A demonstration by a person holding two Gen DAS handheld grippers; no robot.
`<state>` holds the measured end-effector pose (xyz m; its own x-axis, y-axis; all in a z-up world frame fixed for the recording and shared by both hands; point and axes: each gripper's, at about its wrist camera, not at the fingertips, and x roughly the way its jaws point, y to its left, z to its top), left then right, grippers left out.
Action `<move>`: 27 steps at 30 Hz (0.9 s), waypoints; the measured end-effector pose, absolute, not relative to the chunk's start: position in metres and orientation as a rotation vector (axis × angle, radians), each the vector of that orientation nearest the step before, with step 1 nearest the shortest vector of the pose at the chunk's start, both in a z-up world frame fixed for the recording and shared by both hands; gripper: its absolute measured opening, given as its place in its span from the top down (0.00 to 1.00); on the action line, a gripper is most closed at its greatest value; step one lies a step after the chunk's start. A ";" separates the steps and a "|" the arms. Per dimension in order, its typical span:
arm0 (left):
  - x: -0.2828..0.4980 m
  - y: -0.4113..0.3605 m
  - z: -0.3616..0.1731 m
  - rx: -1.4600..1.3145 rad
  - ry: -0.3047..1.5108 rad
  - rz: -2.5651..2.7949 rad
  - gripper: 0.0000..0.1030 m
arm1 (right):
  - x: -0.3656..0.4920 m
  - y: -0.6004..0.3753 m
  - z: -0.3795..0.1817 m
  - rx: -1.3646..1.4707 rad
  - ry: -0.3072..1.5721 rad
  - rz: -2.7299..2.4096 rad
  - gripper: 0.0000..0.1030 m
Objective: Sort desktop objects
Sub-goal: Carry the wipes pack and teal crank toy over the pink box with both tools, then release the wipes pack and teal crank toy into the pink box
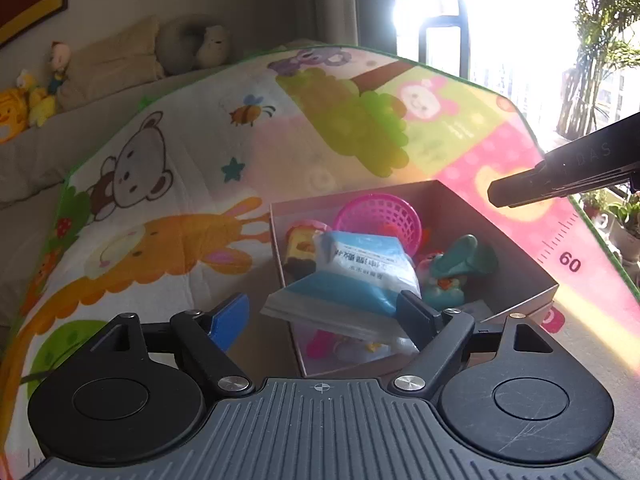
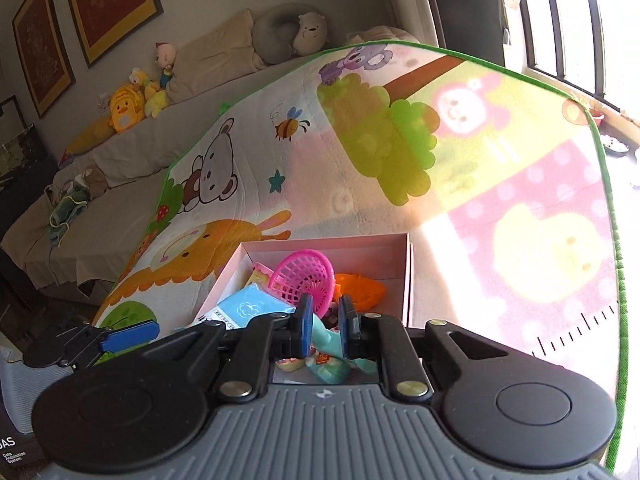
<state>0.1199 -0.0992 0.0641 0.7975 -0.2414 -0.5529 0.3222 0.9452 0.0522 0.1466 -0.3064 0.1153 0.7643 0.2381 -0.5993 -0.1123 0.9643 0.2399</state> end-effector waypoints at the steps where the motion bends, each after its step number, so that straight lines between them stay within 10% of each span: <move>1: 0.117 -0.096 0.063 0.144 0.570 -0.295 0.16 | 0.146 -0.305 0.112 0.181 0.675 0.181 0.87; 4: 0.118 -0.099 0.064 0.176 0.549 -0.286 0.17 | 0.143 -0.292 0.106 0.126 0.671 0.205 0.87; 8: 0.143 -0.124 0.059 0.238 0.579 -0.322 0.55 | 0.142 -0.282 0.112 0.102 0.657 0.193 0.79; 12: 0.161 -0.135 0.054 0.212 0.622 -0.364 0.63 | 0.139 -0.290 0.116 0.115 0.650 0.158 0.75; 19: 0.141 -0.127 0.050 0.147 0.674 -0.460 0.58 | 0.142 -0.292 0.116 0.114 0.642 0.146 0.53; 22: 0.119 -0.104 0.061 0.120 0.622 -0.404 0.36 | 0.156 -0.279 0.115 0.132 0.636 0.176 0.32; 27: 0.104 -0.077 0.071 0.094 0.603 -0.330 0.23 | 0.208 -0.238 0.103 0.067 0.643 0.157 0.31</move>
